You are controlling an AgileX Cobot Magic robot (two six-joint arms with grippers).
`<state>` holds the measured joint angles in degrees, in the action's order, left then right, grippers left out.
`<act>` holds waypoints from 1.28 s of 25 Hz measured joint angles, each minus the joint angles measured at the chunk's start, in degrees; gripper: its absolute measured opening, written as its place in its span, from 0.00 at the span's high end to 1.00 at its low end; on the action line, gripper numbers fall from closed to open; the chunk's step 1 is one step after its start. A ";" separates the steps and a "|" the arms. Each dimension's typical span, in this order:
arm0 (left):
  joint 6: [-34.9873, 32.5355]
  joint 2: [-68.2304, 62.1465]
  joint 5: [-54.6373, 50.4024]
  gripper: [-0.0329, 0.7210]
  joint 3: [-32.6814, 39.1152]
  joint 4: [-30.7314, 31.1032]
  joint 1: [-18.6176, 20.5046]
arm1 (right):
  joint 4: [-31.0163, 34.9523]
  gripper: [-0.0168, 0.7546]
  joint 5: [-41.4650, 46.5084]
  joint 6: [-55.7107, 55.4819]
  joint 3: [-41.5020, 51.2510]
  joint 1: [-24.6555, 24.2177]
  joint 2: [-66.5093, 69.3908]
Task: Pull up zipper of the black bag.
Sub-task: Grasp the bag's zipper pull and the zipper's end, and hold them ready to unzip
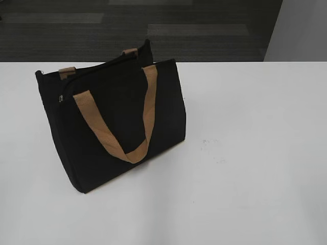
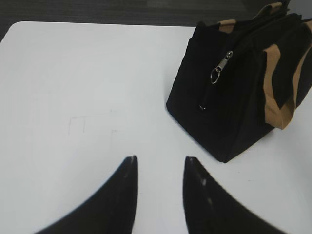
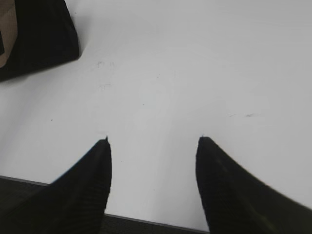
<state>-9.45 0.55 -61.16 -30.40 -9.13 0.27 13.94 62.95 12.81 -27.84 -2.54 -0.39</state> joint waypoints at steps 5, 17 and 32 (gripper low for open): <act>0.00 0.00 0.00 0.64 0.00 0.00 0.00 | 0.00 0.42 0.00 0.00 0.00 0.00 0.00; 0.00 0.00 0.00 0.64 0.00 0.00 0.00 | 0.00 0.42 0.00 0.00 0.00 0.00 0.00; 0.00 0.00 0.00 0.64 0.00 0.00 0.00 | 0.00 0.42 -0.05 0.00 0.00 0.00 0.00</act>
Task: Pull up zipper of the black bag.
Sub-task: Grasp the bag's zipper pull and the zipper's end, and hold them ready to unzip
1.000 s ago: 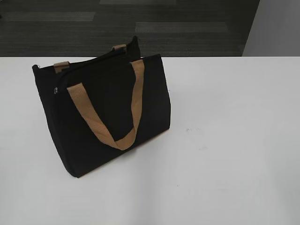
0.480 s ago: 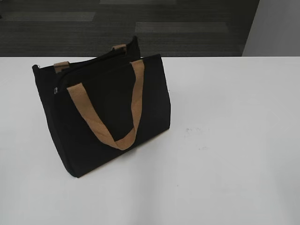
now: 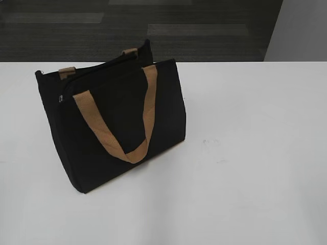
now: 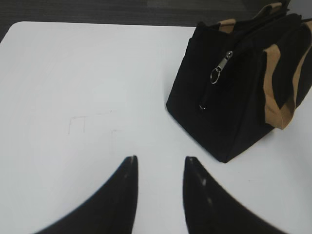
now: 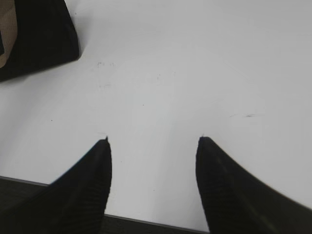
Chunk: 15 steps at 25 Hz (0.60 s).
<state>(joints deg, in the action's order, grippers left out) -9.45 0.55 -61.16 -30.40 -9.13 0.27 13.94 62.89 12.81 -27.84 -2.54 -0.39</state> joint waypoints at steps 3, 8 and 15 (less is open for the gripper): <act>0.00 0.00 0.00 0.64 0.00 0.00 0.00 | 0.00 0.42 0.00 0.00 0.00 0.00 0.00; 0.00 0.00 0.00 0.64 0.00 -0.11 0.00 | 0.00 0.42 0.00 0.00 0.00 0.00 0.00; 0.00 -0.08 0.00 0.42 0.00 -0.26 0.00 | 0.00 0.42 -0.05 0.00 0.00 0.00 0.00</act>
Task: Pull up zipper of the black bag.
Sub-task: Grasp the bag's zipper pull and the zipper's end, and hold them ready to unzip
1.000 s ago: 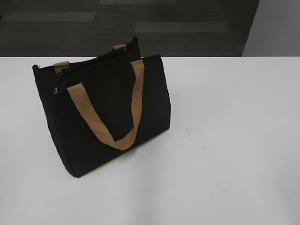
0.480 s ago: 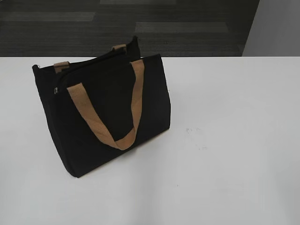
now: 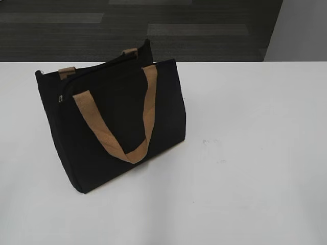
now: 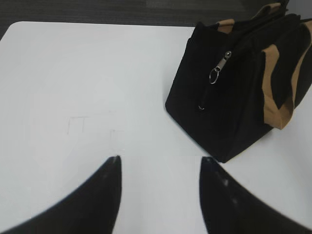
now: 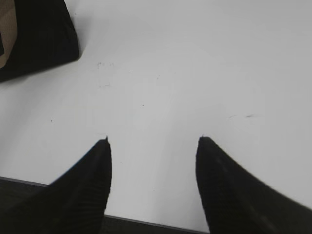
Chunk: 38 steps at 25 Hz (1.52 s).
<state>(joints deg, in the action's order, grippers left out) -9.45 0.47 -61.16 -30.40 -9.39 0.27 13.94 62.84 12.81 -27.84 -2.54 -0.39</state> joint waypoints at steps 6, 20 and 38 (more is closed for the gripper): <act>0.00 -1.87 0.18 0.30 0.00 -0.25 0.00 | 0.00 0.42 -0.31 0.00 0.00 0.00 3.81; -24.44 -25.75 7.18 0.34 -2.23 -7.78 0.00 | 3.03 0.42 -0.42 3.89 -1.64 0.00 20.15; -85.10 -56.68 29.77 0.35 1.38 -49.37 -0.19 | 5.04 0.42 -2.48 10.72 -7.09 0.00 24.80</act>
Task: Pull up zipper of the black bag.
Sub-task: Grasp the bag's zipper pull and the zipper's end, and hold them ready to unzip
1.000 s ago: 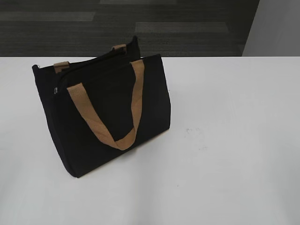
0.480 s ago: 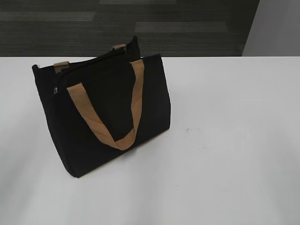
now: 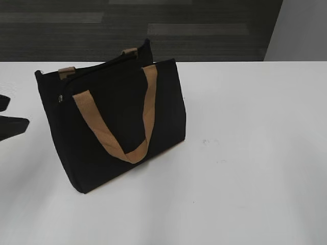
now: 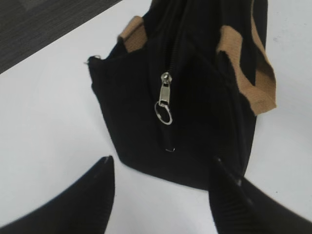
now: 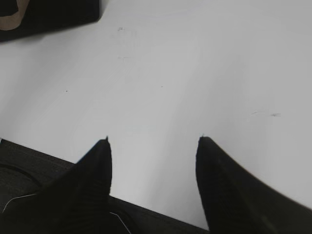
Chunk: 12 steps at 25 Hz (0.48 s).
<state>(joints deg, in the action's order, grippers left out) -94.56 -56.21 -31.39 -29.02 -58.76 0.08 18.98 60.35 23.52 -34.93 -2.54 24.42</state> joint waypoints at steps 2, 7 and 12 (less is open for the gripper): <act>-6.79 -3.39 0.47 0.35 0.00 -4.24 -0.24 | 0.00 0.42 -0.70 0.08 0.00 0.00 0.00; -17.20 -10.95 2.77 0.35 0.00 -14.28 -0.25 | 0.00 0.42 -1.14 0.19 0.00 0.00 0.00; -30.40 -17.97 1.94 0.35 0.00 -26.22 -0.25 | 0.00 0.42 -1.28 0.19 0.00 0.00 0.00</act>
<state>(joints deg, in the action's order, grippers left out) -124.96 -74.18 -29.44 -29.02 -84.98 -0.17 18.98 59.08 23.71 -34.93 -2.54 24.42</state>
